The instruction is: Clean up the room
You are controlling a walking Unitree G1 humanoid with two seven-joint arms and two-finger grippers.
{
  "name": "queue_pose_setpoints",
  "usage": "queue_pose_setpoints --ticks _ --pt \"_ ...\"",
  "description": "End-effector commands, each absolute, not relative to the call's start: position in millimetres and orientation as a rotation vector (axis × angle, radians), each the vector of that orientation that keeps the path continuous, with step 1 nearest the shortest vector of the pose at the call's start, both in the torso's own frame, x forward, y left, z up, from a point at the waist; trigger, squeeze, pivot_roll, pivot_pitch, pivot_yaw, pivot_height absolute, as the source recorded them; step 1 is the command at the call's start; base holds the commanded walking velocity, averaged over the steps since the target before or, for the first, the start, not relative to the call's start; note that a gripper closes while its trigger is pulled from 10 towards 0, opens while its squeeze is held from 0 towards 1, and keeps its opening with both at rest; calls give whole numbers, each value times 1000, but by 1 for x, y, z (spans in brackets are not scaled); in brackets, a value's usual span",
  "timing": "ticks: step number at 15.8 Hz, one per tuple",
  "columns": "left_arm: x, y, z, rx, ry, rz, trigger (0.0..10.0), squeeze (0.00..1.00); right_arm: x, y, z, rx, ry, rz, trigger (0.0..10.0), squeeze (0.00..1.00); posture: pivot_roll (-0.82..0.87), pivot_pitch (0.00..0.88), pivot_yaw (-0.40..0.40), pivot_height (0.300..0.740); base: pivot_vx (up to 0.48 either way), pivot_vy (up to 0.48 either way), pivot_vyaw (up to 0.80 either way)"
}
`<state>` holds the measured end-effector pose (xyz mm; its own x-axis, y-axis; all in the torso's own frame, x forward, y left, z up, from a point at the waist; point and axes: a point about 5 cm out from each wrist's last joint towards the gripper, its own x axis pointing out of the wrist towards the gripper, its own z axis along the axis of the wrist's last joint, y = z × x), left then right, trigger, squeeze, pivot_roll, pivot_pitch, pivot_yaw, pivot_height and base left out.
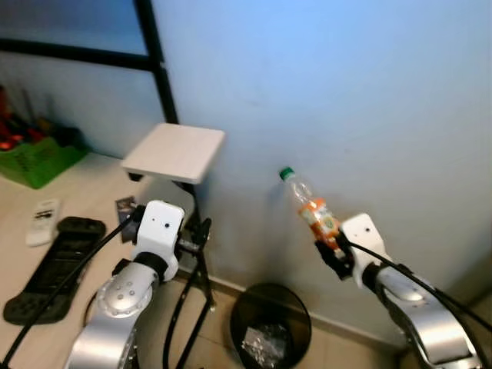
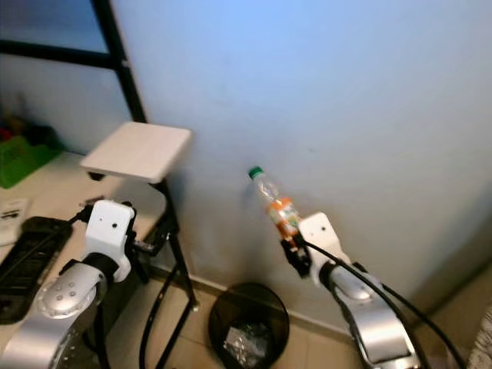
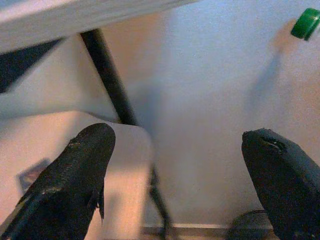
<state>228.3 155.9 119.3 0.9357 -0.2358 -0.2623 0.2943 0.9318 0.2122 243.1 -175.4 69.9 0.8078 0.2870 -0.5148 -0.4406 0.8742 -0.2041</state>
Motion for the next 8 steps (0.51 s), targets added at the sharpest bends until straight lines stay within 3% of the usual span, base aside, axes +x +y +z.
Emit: queue_pose_setpoints --ticks 1,8 --pt "229 154 116 278 251 -338 10000 0 244 -168 65 -375 520 468 10000 0 12 8 32 740 0 0 0" --pt "220 130 112 341 300 -762 10000 0 245 -165 10 -605 743 608 10000 0 -9 90 13 740 0 0 0"
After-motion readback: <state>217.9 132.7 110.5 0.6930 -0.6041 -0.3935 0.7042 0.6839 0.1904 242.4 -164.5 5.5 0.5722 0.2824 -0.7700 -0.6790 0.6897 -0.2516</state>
